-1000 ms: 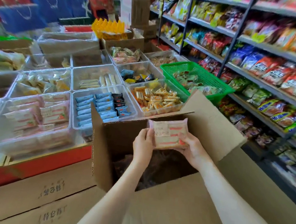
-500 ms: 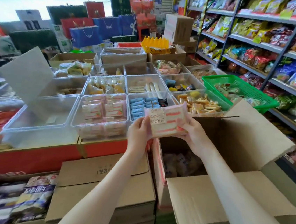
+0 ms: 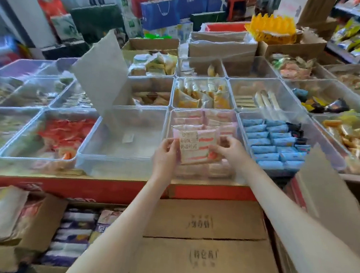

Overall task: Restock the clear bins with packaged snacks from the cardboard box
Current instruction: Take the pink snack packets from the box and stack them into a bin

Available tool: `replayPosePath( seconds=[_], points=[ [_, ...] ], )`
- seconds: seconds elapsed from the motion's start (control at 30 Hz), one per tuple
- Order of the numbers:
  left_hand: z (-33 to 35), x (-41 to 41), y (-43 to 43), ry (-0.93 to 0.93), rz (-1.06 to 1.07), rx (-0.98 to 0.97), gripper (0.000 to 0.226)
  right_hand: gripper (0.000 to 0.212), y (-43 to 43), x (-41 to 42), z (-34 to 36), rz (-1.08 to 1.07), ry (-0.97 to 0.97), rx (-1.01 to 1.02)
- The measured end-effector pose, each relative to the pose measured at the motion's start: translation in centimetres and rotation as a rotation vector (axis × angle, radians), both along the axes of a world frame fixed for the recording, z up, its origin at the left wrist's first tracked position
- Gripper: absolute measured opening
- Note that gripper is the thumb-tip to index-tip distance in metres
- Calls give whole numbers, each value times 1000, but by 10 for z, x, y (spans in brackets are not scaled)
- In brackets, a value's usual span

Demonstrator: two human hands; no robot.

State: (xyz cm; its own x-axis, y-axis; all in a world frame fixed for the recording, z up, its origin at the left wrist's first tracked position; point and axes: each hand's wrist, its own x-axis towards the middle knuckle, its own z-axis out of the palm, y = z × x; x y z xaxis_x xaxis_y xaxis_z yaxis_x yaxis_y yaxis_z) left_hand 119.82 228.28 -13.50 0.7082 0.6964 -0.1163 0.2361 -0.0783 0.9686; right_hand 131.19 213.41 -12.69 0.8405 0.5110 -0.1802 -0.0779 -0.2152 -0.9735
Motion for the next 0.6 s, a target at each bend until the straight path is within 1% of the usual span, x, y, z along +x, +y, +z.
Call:
replayPosePath(
  seconds=[0.03,0.1,0.17,0.3,0.37,0.43,0.6],
  points=[
    [-6,8,17,27,-12,25,19,40,19,7,-8,0,-20,-46],
    [-18,27,43,101,-33,88,28,43,48,20,-24,-24,-51,-141],
    [-25,48,58,169,-46,103,32,41,67,34,-41,-89,-54,-205],
    [-40,88,70,281,-93,-37,27,30,90,54,-66,-229,-64,-367],
    [-46,103,71,334,-141,-125,44,31,97,61,-76,-249,-43,-371],
    [-55,114,72,392,-165,-176,60,36,105,64,-82,-234,-2,-354],
    [-70,130,80,439,-151,-264,71,51,117,66,-89,-140,58,-347]
  ],
)
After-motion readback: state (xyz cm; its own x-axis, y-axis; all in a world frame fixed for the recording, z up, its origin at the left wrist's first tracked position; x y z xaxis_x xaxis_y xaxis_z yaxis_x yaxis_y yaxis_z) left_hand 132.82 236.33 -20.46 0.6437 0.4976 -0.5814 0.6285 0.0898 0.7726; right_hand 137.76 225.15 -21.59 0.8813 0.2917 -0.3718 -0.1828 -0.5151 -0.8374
